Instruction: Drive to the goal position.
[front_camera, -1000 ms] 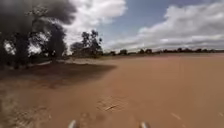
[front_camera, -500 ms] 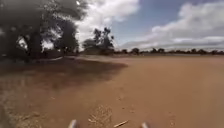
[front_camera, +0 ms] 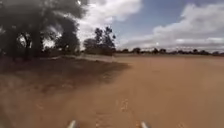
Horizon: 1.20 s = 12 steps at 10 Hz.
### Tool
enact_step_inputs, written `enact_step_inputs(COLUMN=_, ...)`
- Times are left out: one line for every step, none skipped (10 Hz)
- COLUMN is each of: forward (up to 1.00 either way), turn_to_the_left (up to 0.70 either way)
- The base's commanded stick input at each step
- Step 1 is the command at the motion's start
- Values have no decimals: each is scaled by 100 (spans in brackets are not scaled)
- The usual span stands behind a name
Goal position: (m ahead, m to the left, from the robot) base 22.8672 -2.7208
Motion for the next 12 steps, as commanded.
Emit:
enact_step_inputs(forward=70, turn_to_the_left=0)
enact_step_inputs(forward=70, turn_to_the_left=0)
enact_step_inputs(forward=70, turn_to_the_left=0)
enact_step_inputs(forward=70, turn_to_the_left=0)
enact_step_inputs(forward=70, turn_to_the_left=0)
enact_step_inputs(forward=70, turn_to_the_left=0)
enact_step_inputs(forward=70, turn_to_the_left=0)
enact_step_inputs(forward=70, turn_to_the_left=0)
enact_step_inputs(forward=70, turn_to_the_left=0)
enact_step_inputs(forward=70, turn_to_the_left=0)
enact_step_inputs(forward=70, turn_to_the_left=0)
enact_step_inputs(forward=70, turn_to_the_left=0)
